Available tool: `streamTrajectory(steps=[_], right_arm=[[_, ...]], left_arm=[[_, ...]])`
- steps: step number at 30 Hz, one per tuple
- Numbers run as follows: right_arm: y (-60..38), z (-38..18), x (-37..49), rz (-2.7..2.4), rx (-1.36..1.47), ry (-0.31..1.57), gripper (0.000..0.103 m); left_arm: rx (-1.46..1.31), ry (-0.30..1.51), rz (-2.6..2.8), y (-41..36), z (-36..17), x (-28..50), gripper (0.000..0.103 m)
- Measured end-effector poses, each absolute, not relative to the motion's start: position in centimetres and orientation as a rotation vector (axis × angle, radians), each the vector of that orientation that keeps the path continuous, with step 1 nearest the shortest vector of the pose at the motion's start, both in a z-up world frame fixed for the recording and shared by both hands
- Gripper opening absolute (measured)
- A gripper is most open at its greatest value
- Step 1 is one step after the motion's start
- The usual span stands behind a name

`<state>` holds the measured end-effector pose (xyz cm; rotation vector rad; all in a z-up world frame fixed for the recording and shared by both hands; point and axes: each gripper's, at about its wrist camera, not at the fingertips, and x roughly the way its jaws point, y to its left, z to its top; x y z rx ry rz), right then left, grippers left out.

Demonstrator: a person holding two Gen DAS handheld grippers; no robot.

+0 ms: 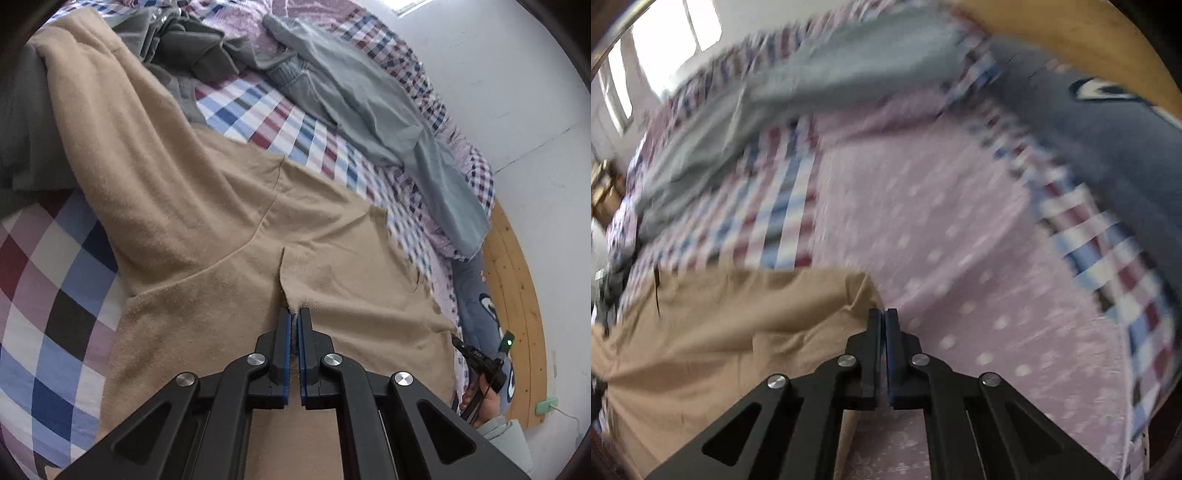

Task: Fold clothes

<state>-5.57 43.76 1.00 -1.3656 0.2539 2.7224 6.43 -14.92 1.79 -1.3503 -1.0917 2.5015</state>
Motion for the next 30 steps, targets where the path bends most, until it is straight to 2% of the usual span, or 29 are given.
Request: streamTrajectory(steps=[3, 8, 9, 10, 12, 17, 18, 20, 22, 30], right_arm=[[45.8, 0.8, -5.5, 2.622, -1.361, 0.315, 0.0], [46.4, 0.5, -5.4, 2.737, -1.466, 0.516, 0.005], [46.3, 0.7, -5.3, 2.766, -1.465, 0.545, 0.01], [45.8, 1.0, -5.3, 2.787, -1.458, 0.547, 0.025], [44.9, 1.1, -5.7, 2.815, -1.459, 0.549, 0.048], [43.6, -0.7, -6.7, 2.743, -1.574, 0.48, 0.048], [43.4, -1.1, -6.8, 2.727, -1.591, 0.472, 0.048], [43.3, -1.6, -6.7, 2.719, -1.587, 0.479, 0.048], [43.4, -1.7, -6.3, 2.728, -1.565, 0.505, 0.049], [43.1, -2.3, -5.7, 2.763, -1.453, 0.6, 0.05]], left_arm=[[-1.342, -1.017, 2.561, -14.7, 2.3, 6.4, 0.002], [-1.444, -1.033, 2.514, -14.8, 0.6, 5.9, 0.002], [-1.436, -1.029, 2.519, -14.8, 0.8, 5.9, 0.002], [-1.426, -1.024, 2.524, -14.8, 1.0, 5.9, 0.002], [-1.416, -0.998, 2.532, -14.6, 1.4, 5.9, 0.002], [-1.529, -0.952, 2.408, -14.2, 1.0, 5.5, 0.003], [-1.534, -0.962, 2.396, -14.6, 1.2, 5.5, 0.006], [-1.509, -1.005, 2.402, -15.7, 1.7, 5.6, 0.018], [-1.459, -1.041, 2.421, -16.7, 2.3, 5.3, 0.044], [-1.566, -0.737, 2.408, -13.6, 1.0, -1.0, 0.045]])
